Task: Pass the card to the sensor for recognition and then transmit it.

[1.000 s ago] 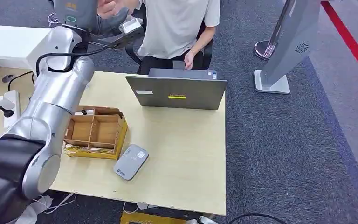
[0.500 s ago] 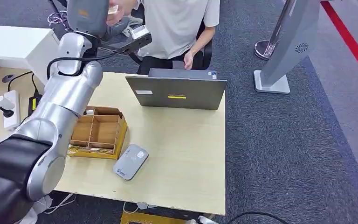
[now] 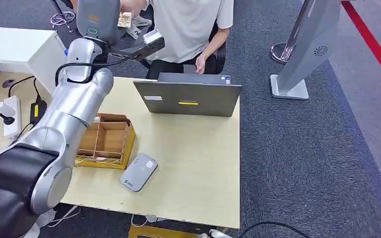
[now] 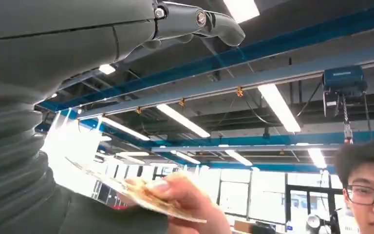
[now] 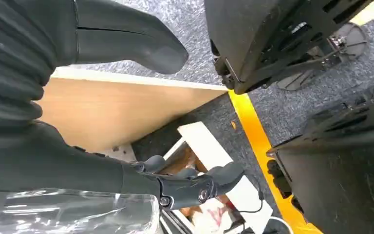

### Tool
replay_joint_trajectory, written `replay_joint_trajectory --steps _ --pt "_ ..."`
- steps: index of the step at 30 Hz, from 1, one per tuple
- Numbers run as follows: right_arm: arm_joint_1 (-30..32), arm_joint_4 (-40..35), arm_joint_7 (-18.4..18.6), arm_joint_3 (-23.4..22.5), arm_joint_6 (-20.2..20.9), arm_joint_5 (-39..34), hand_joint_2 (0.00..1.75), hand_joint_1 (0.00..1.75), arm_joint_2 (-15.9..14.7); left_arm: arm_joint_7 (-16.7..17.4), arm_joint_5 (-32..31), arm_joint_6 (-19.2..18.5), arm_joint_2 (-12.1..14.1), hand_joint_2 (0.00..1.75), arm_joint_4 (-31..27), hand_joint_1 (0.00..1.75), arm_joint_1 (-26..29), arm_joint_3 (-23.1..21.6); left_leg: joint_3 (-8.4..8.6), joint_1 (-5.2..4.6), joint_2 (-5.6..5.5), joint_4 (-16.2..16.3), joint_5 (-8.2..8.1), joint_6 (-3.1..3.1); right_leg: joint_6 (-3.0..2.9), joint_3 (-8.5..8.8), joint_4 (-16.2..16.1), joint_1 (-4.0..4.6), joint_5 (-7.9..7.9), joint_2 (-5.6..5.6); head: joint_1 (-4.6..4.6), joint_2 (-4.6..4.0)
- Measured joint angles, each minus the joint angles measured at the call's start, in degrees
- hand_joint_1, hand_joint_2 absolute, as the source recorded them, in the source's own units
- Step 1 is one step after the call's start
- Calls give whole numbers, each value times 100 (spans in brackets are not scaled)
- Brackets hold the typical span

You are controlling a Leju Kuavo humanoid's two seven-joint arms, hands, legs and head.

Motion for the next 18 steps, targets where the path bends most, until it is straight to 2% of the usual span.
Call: replay_joint_trajectory --steps 4,13,18 --pt "1 0 -140 0 -4 230 175 0 0 -149 9 9 4 175 18 175 46 0 0 0 0 0 0 0 0 0 0 0 0 0 0 0" --pt "14 9 -372 0 -35 626 175 0 0 -232 26 -15 26 175 94 175 92 -2 -5 0 0 0 0 0 0 -5 0 0 0 0 -2 0" --pt "16 22 -477 0 -68 792 175 0 0 -254 15 -174 26 175 146 175 90 -2 -5 0 1 0 0 0 0 -6 0 0 0 1 -2 0"
